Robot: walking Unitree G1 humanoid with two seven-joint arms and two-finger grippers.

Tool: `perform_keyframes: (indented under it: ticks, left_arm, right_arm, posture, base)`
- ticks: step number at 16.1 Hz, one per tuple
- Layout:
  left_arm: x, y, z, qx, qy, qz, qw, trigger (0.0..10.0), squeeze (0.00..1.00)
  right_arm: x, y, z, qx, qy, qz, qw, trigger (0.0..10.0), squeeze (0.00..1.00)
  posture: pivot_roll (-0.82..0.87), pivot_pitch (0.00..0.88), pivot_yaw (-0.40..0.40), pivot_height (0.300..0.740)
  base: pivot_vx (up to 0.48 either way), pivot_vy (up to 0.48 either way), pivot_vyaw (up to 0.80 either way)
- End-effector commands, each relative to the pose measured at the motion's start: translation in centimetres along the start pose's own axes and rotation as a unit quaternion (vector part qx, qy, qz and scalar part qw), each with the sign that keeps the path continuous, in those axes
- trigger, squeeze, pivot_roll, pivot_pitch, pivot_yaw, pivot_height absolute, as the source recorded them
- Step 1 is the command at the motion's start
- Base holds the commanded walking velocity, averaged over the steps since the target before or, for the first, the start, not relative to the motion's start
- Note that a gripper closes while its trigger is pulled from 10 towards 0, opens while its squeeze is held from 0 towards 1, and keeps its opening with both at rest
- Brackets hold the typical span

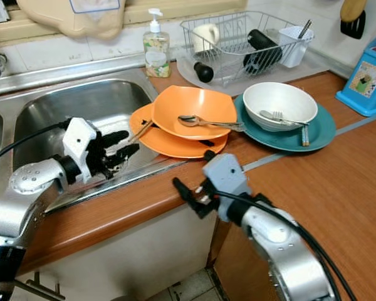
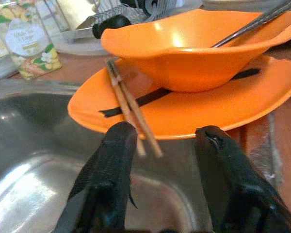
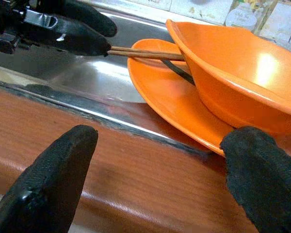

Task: Kitchen organization

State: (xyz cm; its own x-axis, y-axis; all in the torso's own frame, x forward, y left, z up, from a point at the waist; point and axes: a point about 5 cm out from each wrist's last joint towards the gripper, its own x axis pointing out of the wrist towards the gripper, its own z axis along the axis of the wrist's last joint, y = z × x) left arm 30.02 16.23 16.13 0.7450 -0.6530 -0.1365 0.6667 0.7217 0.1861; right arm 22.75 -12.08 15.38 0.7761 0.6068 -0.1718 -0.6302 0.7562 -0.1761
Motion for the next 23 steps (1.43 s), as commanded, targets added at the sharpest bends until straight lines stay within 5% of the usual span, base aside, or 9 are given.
perform_keyframes:
  ticks: [1,2,3,4,23]
  left_arm:
    - [0.1,0.1,-0.1,0.01,0.008,-0.008,1.0,10.0,1.0]
    - [0.1,0.2,-0.2,0.009,0.012,-0.01,1.0,10.0,0.8]
    - [0.2,0.4,-0.4,0.01,0.014,-0.011,1.0,10.0,0.07]
    - [0.3,0.5,-0.4,0.011,0.014,-0.011,1.0,10.0,0.0]
    - [2.3,2.2,-1.5,0.003,0.02,0.031,0.999,10.0,0.0]
  right_arm:
    - [0.3,-0.1,-0.1,-0.003,0.009,-0.01,1.0,10.0,0.0]
    - [0.4,-0.1,-0.1,-0.004,0.009,-0.012,1.0,10.0,0.0]
    - [0.5,-0.2,-0.1,-0.005,0.009,-0.014,1.0,10.0,0.0]
    - [0.5,-0.1,-0.1,-0.005,0.009,-0.015,1.0,10.0,0.0]
    - [1.5,0.3,0.1,-0.015,0.004,-0.018,1.0,10.0,0.0]
  posture:
    - [-0.04,0.0,0.056,0.74]
    - [-0.04,0.0,0.055,0.74]
    - [-0.04,0.0,0.053,0.74]
    - [-0.04,0.0,0.054,0.74]
    - [-0.04,0.0,0.08,0.74]
  base:
    - [0.0,0.0,0.0]
    - [0.0,0.0,0.0]
    - [0.0,0.0,0.0]
    - [0.0,0.0,0.0]
    - [0.0,0.0,0.0]
